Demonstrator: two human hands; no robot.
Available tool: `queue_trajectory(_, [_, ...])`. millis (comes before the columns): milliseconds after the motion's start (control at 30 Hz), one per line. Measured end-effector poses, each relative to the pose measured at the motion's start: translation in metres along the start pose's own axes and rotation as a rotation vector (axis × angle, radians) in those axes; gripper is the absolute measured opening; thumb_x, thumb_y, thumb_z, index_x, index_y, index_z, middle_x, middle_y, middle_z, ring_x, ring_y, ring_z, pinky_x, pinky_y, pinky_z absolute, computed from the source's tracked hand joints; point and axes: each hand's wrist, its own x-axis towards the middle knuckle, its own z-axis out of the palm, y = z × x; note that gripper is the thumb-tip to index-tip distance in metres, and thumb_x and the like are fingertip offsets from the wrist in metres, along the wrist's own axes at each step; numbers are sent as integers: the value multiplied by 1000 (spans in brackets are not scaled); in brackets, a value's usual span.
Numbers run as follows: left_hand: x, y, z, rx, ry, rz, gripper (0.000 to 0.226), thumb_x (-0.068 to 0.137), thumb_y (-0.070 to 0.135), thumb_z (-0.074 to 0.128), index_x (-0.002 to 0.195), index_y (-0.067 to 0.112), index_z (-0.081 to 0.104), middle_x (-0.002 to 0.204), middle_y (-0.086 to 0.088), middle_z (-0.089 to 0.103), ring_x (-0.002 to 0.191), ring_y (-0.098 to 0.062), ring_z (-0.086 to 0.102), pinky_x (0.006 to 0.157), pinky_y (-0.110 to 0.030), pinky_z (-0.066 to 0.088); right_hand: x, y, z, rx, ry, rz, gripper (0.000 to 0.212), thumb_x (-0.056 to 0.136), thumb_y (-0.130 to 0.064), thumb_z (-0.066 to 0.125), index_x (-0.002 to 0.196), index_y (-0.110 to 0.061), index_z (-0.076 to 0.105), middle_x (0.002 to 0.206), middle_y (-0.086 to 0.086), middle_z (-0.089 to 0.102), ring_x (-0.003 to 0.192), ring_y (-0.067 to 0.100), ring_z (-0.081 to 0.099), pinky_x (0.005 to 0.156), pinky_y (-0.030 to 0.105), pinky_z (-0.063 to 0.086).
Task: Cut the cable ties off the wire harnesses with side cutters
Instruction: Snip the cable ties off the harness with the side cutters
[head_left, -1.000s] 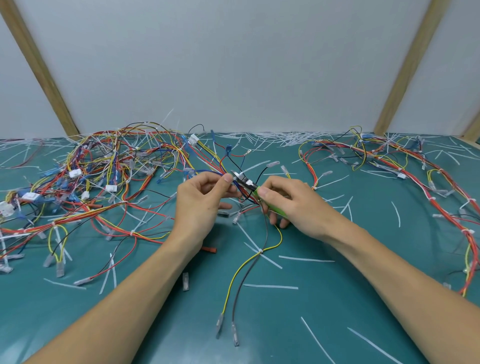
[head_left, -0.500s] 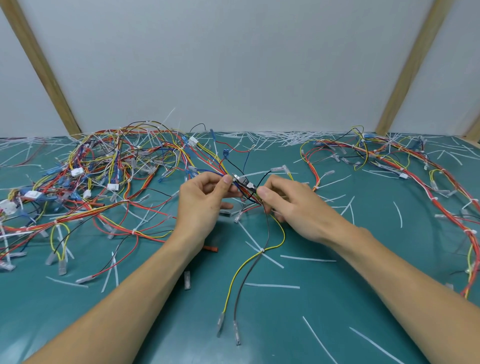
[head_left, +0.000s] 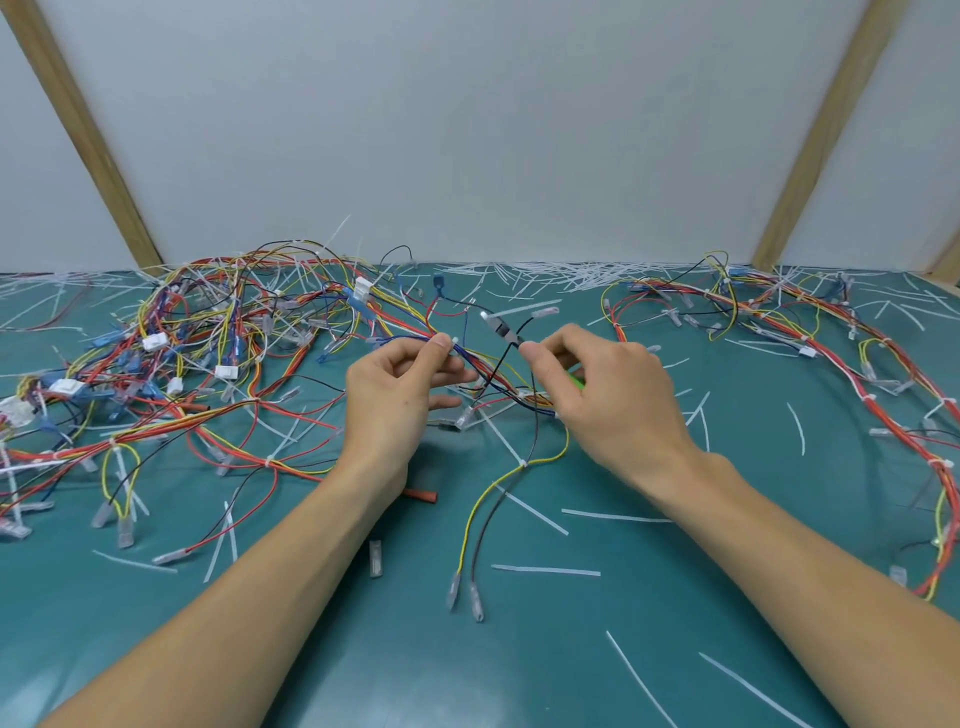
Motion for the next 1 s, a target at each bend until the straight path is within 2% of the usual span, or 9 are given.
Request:
queue_trajectory(133, [1,-1,-1,-15,-13,-12,23,97,21,65,80,6,65,70,-1,71,76,-18,76,57,-25,58,-2,2,-1,206,-16,51,45,93,-65,44,85,-27,68,73,-13,69,72,17,69,73,41,55])
queue_trajectory(200, [2,-2,-1,-21,9,-18,23,96,22,65,77,9,64,69,-1,70,74,-18,75,55,-24,56,-2,5,-2,71,-28,-13,47,89,-70,45,88,-30,69,76,-15,71,74,14,67,72,38,54])
queue_trajectory(300, [7,-2,-4,-54,88,-48,23,96,21,64,74,14,63,64,4,67,73,-16,75,52,-22,53,0,13,-6,-25,-46,-122,40,83,-70,63,92,-32,72,83,-18,73,75,8,66,71,36,55])
queue_trajectory(400, [10,-3,-7,-113,133,-81,21,98,20,60,77,14,61,66,2,63,71,-15,73,50,-22,52,-1,12,-4,217,2,-136,33,84,-56,72,97,-26,72,87,-15,73,78,9,68,76,37,57])
queue_trajectory(567, [14,-4,-7,-165,118,-142,19,102,19,52,86,11,57,74,-5,60,67,-12,72,52,-23,55,6,3,3,787,75,314,26,102,-35,62,96,-10,67,78,-4,69,68,18,69,61,39,58])
queue_trajectory(700, [16,-6,-7,-221,102,-160,16,102,19,51,91,9,57,79,-9,59,68,-13,72,52,-25,56,7,8,6,838,117,551,20,102,-27,63,95,-9,65,81,4,67,66,12,69,58,30,57])
queue_trajectory(767, [17,-6,-8,-232,98,-165,14,102,18,51,96,7,56,81,-10,58,69,-14,72,51,-25,55,9,14,5,715,162,532,8,97,-23,68,97,-17,63,86,-1,67,75,14,70,69,37,57])
queue_trajectory(867, [16,-7,-8,-213,93,-150,15,102,20,53,95,7,57,78,-7,60,73,-14,73,53,-25,55,8,15,-2,458,145,374,17,90,-26,73,102,-25,61,93,-11,69,86,13,68,78,36,53])
queue_trajectory(1000, [13,-7,-8,-153,104,-98,24,101,24,59,80,12,58,70,1,59,73,-12,72,56,-25,56,1,1,-4,538,40,232,16,88,-14,76,97,-19,65,89,-9,73,82,17,71,80,43,59])
